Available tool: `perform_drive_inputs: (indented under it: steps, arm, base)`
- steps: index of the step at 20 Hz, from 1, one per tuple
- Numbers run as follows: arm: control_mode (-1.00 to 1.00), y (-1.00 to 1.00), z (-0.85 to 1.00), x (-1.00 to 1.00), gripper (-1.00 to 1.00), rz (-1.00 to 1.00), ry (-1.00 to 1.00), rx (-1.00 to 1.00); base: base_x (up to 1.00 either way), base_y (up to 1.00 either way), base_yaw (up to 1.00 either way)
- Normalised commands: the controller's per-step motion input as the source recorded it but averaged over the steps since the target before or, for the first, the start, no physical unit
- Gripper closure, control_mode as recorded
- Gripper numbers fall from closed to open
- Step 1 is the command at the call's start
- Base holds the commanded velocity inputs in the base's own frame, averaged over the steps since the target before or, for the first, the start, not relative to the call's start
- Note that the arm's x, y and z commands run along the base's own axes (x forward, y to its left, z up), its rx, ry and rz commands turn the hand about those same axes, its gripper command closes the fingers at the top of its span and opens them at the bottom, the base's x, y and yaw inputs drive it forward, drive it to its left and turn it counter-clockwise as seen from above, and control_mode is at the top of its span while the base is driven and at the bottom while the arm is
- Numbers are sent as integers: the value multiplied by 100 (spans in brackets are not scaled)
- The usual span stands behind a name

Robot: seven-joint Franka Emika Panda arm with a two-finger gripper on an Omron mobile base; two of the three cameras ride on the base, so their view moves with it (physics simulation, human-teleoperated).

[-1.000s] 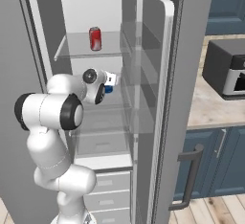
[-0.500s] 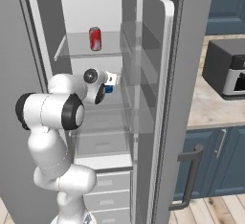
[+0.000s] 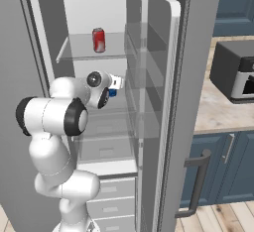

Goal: Open the fridge, grab two sodas, and place both sodas inside the bowl with ice on the dining counter.

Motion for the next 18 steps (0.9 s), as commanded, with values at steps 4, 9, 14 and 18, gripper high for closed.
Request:
perform_drive_inputs:
  steps: [4,9,14,18]
  arm:
    - [-100,0,-3,-23,100,0,-1,2]
    - [-100,-9,5,-71,100,0,-3,1]
    - [-100,-2,50,-100,100,-1,-1,0]
    - [-100,-1,75,-99,100,-5,5,-3]
  base:
    - [0,0,0]
    - [0,0,0]
    - [0,0,0]
    - [0,0,0]
